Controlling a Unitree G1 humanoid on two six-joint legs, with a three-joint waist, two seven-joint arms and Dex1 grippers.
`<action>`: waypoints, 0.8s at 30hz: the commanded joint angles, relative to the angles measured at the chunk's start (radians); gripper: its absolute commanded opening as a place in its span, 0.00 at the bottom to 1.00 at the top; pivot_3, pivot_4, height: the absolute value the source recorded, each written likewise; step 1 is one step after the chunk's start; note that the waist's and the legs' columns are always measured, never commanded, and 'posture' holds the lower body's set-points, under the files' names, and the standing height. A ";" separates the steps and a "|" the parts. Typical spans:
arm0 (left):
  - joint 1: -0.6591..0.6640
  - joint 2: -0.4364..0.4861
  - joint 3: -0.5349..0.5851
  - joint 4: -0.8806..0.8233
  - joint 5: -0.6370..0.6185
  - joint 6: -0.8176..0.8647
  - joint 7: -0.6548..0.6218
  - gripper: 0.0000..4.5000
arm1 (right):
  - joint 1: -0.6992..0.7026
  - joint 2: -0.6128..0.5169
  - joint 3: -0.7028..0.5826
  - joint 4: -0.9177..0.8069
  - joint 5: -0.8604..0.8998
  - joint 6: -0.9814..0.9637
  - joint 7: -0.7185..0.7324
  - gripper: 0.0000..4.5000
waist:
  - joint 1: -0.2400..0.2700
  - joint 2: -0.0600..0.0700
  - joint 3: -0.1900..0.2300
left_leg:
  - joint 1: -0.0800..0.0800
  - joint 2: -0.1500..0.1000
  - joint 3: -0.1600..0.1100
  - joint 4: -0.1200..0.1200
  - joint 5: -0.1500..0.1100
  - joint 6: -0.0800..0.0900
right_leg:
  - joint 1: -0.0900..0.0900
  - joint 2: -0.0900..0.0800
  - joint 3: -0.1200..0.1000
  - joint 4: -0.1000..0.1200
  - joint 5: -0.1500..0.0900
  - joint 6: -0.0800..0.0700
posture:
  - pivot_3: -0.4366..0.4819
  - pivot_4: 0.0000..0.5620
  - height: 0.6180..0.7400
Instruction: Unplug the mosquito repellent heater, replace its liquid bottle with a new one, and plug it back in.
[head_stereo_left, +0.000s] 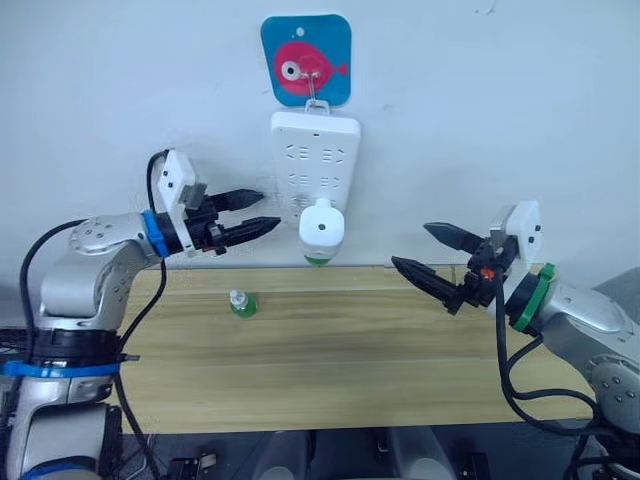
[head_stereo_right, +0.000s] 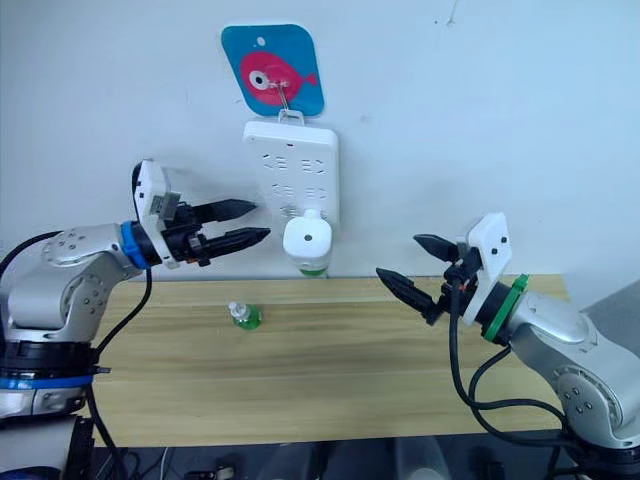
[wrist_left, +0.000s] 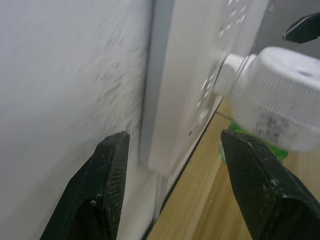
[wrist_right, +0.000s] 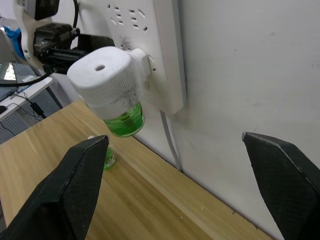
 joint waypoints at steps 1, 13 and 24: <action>-0.042 -0.025 -0.026 0.021 0.046 -0.067 -0.022 0.66 | 0.014 -0.005 -0.005 -0.047 0.016 -0.036 0.020 1.00 | -0.001 0.000 0.000 | 0.000 0.000 0.000 0.000 0.000 0.000 | 0.000 0.000 0.000 0.000 0.000 0.000 | 0.39 0.45 1.00; -0.159 -0.118 -0.072 0.256 0.180 -0.251 -0.051 0.66 | 0.056 0.019 0.073 -0.037 -0.057 -0.125 0.046 1.00 | 0.011 0.000 -0.001 | -0.008 -0.002 -0.011 0.016 0.003 -0.004 | 0.003 -0.002 -0.013 0.002 0.006 0.000 | 0.36 0.33 1.00; -0.229 -0.169 -0.074 0.413 0.223 -0.338 -0.087 0.66 | 0.063 0.031 0.126 -0.003 -0.131 -0.194 0.080 1.00 | 0.006 0.000 -0.010 | -0.007 -0.003 -0.005 0.015 0.026 -0.008 | 0.003 0.000 -0.014 0.001 0.027 0.000 | 0.34 0.26 1.00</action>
